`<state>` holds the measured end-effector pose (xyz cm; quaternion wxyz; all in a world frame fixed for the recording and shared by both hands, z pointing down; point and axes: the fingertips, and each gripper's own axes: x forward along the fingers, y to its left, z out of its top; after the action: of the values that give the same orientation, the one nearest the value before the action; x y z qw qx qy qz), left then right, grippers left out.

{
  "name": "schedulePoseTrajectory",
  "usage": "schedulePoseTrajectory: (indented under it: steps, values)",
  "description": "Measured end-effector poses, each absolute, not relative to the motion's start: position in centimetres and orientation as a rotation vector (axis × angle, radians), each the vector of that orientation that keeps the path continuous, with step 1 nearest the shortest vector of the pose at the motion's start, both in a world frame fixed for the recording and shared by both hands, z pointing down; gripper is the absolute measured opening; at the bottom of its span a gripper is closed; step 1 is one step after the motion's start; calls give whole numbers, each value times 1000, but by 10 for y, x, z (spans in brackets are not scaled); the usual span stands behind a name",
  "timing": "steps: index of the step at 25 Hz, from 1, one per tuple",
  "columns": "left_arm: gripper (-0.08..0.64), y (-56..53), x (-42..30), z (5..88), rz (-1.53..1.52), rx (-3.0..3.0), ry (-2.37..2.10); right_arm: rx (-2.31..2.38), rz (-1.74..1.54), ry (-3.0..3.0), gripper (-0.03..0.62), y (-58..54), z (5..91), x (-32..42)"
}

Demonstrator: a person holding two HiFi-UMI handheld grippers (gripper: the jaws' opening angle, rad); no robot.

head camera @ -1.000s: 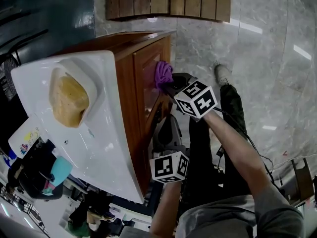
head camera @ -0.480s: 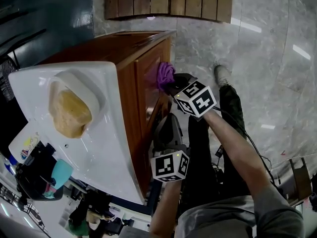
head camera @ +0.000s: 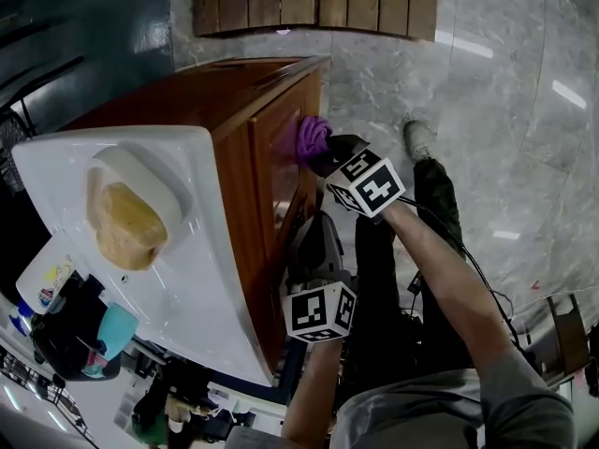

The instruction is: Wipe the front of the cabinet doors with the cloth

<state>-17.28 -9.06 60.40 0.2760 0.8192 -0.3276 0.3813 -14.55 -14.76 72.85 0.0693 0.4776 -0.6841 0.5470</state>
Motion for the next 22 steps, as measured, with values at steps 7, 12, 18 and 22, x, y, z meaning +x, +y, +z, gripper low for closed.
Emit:
schedulePoseTrajectory:
  steps: [7, 12, 18, 22]
  values:
    - [6, -90, -173, 602, 1023, 2205, -886, 1425, 1618, -1998, 62, -144, 748, -141]
    - [6, -88, -177, 601, 1025, 2198, -901, 1406, 1610, -1936, 61, -141, 771, -140]
    - [6, -89, -184, 596, 1014, 2202, -929, 1445, 1673, -1896, 61, -126, 775, -138]
    - [6, -85, -189, 593, 989, 2188, -948, 1492, 1717, -1900, 63, -114, 766, -139]
